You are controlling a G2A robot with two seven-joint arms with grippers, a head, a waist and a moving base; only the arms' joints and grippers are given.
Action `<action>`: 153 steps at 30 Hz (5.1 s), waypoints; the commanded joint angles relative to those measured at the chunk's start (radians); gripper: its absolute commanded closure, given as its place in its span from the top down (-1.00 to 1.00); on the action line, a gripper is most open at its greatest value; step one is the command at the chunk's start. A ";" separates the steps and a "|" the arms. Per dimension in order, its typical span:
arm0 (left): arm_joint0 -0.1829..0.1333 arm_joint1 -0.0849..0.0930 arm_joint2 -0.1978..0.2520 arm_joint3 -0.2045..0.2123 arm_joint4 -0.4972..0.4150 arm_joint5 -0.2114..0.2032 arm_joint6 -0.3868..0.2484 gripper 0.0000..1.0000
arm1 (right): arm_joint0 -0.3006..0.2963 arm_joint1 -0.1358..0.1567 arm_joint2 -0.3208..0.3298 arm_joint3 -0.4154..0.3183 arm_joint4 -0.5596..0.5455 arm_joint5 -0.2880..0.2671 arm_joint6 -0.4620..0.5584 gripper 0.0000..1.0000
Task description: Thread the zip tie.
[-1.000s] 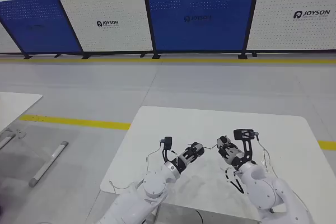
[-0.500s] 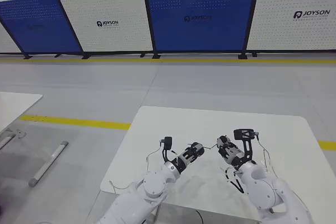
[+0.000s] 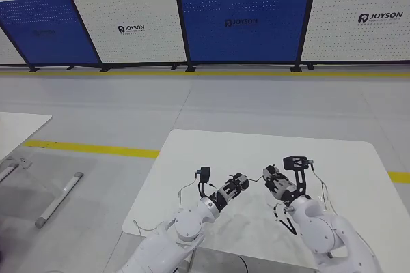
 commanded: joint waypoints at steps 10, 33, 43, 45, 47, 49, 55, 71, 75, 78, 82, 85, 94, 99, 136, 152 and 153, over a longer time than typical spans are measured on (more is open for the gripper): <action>0.000 0.000 0.000 0.000 0.000 0.000 0.000 -1.00 | -0.012 -0.002 0.012 -0.007 -0.007 -0.006 0.000 -1.00; 0.000 0.000 0.000 0.000 0.000 0.000 0.000 -1.00 | -0.012 -0.010 0.010 -0.004 -0.024 -0.010 0.011 -1.00; 0.000 0.000 0.000 0.000 0.000 0.000 0.000 -1.00 | -0.016 -0.013 0.015 -0.007 -0.029 -0.016 0.003 -1.00; 0.000 0.000 0.000 0.000 0.000 0.000 0.000 -1.00 | -0.018 -0.013 0.017 -0.010 -0.030 -0.016 0.004 -1.00; 0.000 0.000 0.000 0.000 0.000 0.000 0.000 -1.00 | -0.022 -0.013 0.021 -0.014 -0.031 -0.016 0.002 -1.00; 0.000 0.000 0.000 0.000 0.000 0.000 0.000 -1.00 | -0.027 -0.012 0.025 -0.019 -0.033 -0.018 0.002 -1.00; 0.000 0.000 0.000 0.000 0.000 0.000 0.000 -1.00 | -0.028 -0.014 0.025 -0.019 -0.033 -0.022 0.007 -1.00; 0.000 0.000 0.000 0.000 0.000 0.000 0.000 -1.00 | -0.027 -0.018 0.031 -0.016 -0.036 -0.019 0.007 -1.00; 0.000 0.000 0.000 0.000 0.000 0.000 0.000 -1.00 | -0.034 -0.018 0.035 -0.022 -0.039 -0.021 0.007 -1.00; 0.000 0.000 0.000 0.000 0.000 0.000 0.000 -1.00 | -0.036 -0.019 0.035 -0.024 -0.040 -0.023 0.010 -1.00; 0.000 0.000 0.000 0.000 0.000 0.000 0.000 -1.00 | -0.035 -0.020 0.034 -0.024 -0.041 -0.022 0.014 -1.00; 0.000 0.000 0.000 0.000 0.000 0.000 0.000 -1.00 | -0.029 -0.021 0.031 -0.019 -0.042 -0.017 0.020 -1.00; 0.000 0.000 0.000 0.000 0.000 0.000 0.000 -1.00 | -0.012 -0.027 0.019 -0.002 -0.039 -0.014 0.030 -1.00; 0.000 0.000 0.000 0.000 0.000 0.000 0.000 -1.00 | -0.005 -0.030 0.011 0.012 -0.032 -0.019 0.030 -1.00; 0.005 -0.010 -0.042 0.018 -0.246 -0.027 -0.122 -1.00 | -0.052 -0.033 0.069 0.036 0.052 -0.142 -0.088 -1.00; 0.009 -0.010 -0.036 0.013 -0.152 -0.028 -0.068 -1.00 | -0.075 -0.027 0.101 0.000 0.040 -0.132 -0.088 -1.00; 0.009 -0.010 -0.036 0.013 -0.152 -0.028 -0.068 -1.00 | -0.075 -0.027 0.101 0.000 0.040 -0.132 -0.088 -1.00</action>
